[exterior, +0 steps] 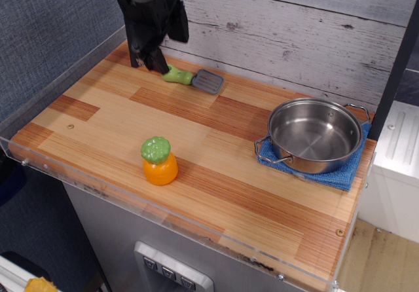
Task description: Move the knife from right side to left side
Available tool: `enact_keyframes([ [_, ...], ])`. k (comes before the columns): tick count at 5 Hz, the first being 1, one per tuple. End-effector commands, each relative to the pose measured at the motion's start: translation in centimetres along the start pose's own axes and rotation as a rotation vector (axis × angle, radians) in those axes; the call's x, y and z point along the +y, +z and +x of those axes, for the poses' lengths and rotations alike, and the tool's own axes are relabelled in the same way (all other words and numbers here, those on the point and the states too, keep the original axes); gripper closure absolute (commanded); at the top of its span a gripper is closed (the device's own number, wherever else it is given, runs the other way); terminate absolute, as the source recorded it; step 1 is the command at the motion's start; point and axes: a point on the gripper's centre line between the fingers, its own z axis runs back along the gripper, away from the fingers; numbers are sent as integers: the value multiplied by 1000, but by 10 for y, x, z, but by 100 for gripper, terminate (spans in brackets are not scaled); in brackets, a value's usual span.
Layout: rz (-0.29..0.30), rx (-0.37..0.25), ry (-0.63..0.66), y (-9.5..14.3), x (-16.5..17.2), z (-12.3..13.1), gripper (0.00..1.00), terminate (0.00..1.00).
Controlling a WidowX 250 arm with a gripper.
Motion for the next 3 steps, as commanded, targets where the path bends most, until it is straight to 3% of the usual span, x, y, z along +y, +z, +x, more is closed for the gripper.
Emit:
enact_keyframes([
  [1,-130,-26,22,74,5,4,0,0],
  [2,-150,-1,13,77,6,4,0,0],
  [3,-128,38,-5,79,7,4,0,100],
])
